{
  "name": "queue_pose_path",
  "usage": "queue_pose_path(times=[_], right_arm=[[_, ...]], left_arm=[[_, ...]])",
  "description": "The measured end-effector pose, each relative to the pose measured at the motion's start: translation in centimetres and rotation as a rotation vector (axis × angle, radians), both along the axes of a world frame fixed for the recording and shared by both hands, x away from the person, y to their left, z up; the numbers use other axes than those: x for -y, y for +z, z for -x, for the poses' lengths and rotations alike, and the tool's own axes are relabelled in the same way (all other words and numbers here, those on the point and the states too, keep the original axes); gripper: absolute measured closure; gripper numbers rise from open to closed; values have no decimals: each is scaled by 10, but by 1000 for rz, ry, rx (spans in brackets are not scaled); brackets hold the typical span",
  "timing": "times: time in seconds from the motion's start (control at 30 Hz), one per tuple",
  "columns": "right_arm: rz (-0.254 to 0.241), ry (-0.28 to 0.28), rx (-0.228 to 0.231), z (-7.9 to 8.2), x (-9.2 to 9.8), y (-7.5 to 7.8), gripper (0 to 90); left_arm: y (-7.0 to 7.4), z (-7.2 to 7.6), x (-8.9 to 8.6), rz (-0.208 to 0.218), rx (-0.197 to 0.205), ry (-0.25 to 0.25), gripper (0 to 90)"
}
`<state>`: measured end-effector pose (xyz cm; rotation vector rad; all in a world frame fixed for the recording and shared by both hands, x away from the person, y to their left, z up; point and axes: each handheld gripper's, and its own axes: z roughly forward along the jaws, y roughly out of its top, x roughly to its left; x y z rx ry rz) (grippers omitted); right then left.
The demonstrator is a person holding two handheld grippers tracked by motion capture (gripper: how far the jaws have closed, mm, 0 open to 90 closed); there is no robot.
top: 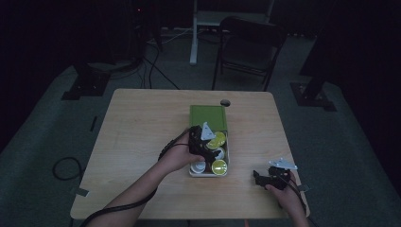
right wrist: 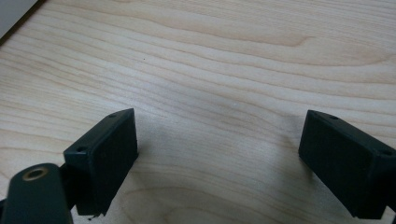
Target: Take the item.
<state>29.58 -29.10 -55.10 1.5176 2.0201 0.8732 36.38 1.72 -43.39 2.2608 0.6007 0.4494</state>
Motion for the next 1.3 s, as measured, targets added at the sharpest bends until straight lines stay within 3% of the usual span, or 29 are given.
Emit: queue_pose_path(times=[0.43,0.63,0.7,0.8,1.3], right_arm=[[-1,-1,-1,0,0,0,112],[-2,-1,-1,0,0,0,112],[-2,-1,-1,0,0,0,113],[-2,-1,-1,0,0,0,112],[0,0,0,0,0,0,112]], left_arm=[[-12,-12,9,-7,-69,2,167],[-16,-14,10,5,-91,15,264],[-16,-15,9,4,-88,21,341],[-15,-15,8,-3,-78,30,380],[2,-6,3,14,-28,23,392]])
